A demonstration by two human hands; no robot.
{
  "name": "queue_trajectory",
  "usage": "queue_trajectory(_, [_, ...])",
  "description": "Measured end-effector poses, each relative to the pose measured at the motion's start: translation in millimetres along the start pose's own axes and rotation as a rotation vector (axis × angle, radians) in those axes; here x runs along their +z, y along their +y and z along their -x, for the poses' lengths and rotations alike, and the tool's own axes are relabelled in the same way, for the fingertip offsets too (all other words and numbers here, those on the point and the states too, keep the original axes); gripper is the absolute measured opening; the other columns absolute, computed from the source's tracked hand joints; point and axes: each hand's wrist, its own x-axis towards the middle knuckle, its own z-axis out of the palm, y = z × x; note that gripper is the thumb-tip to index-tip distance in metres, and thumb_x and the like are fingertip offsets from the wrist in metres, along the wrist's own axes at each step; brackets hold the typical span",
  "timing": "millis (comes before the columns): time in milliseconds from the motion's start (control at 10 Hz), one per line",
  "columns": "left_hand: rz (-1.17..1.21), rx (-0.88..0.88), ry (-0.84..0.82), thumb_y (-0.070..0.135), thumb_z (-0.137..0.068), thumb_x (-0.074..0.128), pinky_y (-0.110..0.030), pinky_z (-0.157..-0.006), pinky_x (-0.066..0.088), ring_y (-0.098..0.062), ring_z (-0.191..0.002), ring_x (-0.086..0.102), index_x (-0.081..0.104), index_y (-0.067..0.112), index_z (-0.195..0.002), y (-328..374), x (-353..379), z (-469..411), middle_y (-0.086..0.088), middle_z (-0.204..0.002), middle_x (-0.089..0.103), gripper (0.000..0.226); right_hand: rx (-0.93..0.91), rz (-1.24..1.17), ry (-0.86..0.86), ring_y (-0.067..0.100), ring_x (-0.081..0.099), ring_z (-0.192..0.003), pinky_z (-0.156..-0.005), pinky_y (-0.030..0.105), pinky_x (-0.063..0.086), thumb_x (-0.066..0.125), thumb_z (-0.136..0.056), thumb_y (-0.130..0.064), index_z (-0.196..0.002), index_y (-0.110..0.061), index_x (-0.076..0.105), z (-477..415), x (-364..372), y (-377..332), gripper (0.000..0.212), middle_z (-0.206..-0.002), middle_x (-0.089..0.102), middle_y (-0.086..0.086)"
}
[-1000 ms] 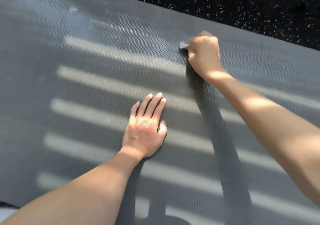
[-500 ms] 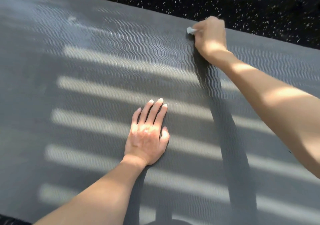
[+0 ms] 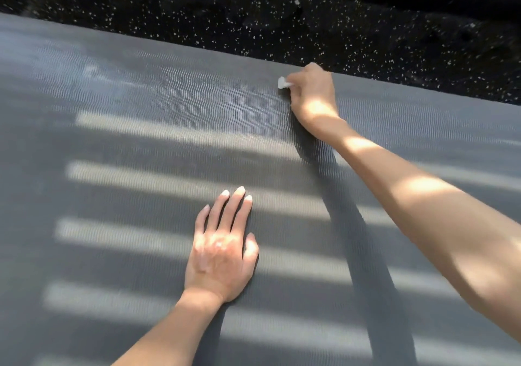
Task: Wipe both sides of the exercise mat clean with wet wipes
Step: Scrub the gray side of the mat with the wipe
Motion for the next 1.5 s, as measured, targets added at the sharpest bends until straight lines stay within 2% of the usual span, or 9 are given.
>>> queue_trajectory(200, [-0.005,0.010,-0.007,0.031,-0.085,0.042,-0.046,-0.115,0.025,-0.025,-0.142,0.035,0.046,0.012,-0.144,0.0,-1.0,0.2,-0.004,-0.152,0.042,0.062,-0.003,-0.009,0.018,0.023,0.053,-0.073,-0.062,0.032,0.041,0.048,-0.091,-0.004,-0.091,-0.003,0.073,-25.3,-11.3,11.3,0.025,-0.080,0.056,0.014])
queue_trajectory(400, [-0.007,0.004,-0.008,0.031,-0.086,0.041,-0.046,-0.115,0.025,-0.025,-0.142,0.034,0.043,0.012,-0.145,-0.4,-1.2,0.6,-0.004,-0.153,0.042,0.062,-0.037,-0.004,0.035,0.030,0.052,-0.100,-0.077,0.026,0.034,0.047,-0.095,-0.005,-0.112,-0.008,0.070,11.9,5.3,2.5,0.029,-0.109,0.057,0.016])
queue_trajectory(500, [-0.007,0.008,-0.011,0.031,-0.086,0.041,-0.046,-0.115,0.025,-0.025,-0.142,0.034,0.041,0.013,-0.145,-0.9,-1.7,0.2,-0.004,-0.153,0.042,0.062,-0.217,-0.045,-0.011,0.027,0.052,-0.094,-0.074,0.025,0.032,0.048,-0.094,-0.003,-0.106,-0.005,0.071,34.6,4.6,6.7,0.026,-0.102,0.058,0.016])
queue_trajectory(700, [-0.014,0.007,-0.007,0.031,-0.086,0.040,-0.046,-0.115,0.024,-0.025,-0.142,0.034,0.040,0.013,-0.145,-1.1,-0.3,-0.1,-0.005,-0.152,0.042,0.062,0.024,0.042,0.089,0.024,0.048,-0.083,-0.067,0.026,0.030,0.046,-0.094,-0.005,-0.089,-0.005,0.071,-39.6,-10.7,23.8,0.025,-0.091,0.046,0.009])
queue_trajectory(800, [-0.008,0.007,-0.011,0.031,-0.085,0.040,-0.046,-0.115,0.024,-0.025,-0.142,0.035,0.039,0.014,-0.145,-0.5,-1.1,-0.2,-0.004,-0.152,0.042,0.062,-0.015,0.066,0.120,0.027,0.054,-0.092,-0.068,0.029,0.033,0.049,-0.092,-0.010,-0.096,-0.007,0.068,-14.3,-2.7,22.5,0.020,-0.098,0.055,0.012])
queue_trajectory(1000, [-0.014,-0.003,-0.014,0.031,-0.084,0.041,-0.043,-0.116,0.021,-0.024,-0.142,0.033,0.043,0.013,-0.144,-1.4,-1.3,0.3,-0.004,-0.152,0.042,0.062,-0.316,0.084,0.038,0.035,0.055,-0.089,-0.069,0.031,0.038,0.047,-0.091,-0.008,-0.096,0.003,0.070,29.1,-2.5,40.1,0.026,-0.094,0.057,0.020])
queue_trajectory(1200, [-0.016,0.001,-0.016,0.031,-0.085,0.041,-0.043,-0.116,0.021,-0.024,-0.143,0.033,0.043,0.013,-0.144,0.1,-0.9,-0.1,-0.003,-0.152,0.041,0.062,-0.103,0.147,0.104,0.031,0.051,-0.097,-0.069,0.029,0.028,0.046,-0.093,-0.001,-0.100,-0.006,0.070,-10.7,-1.4,38.2,0.026,-0.096,0.051,0.013])
queue_trajectory(1400, [-0.014,0.001,-0.011,0.032,-0.084,0.041,-0.044,-0.116,0.022,-0.024,-0.142,0.033,0.046,0.012,-0.143,-0.3,-1.6,-0.5,-0.004,-0.151,0.043,0.062,-0.292,0.143,0.027,0.034,0.054,-0.090,-0.066,0.035,0.042,0.048,-0.089,-0.003,-0.095,0.000,0.067,71.4,-2.6,48.0,0.020,-0.094,0.054,0.014])
queue_trajectory(1500, [-0.018,0.001,-0.025,0.032,-0.085,0.040,-0.044,-0.116,0.022,-0.024,-0.143,0.033,0.045,0.012,-0.144,0.2,-1.4,-0.5,-0.004,-0.152,0.042,0.062,-0.267,0.152,0.032,0.029,0.049,-0.096,-0.071,0.029,0.030,0.048,-0.095,-0.013,-0.096,-0.003,0.067,23.5,-4.0,46.2,0.022,-0.099,0.052,0.013])
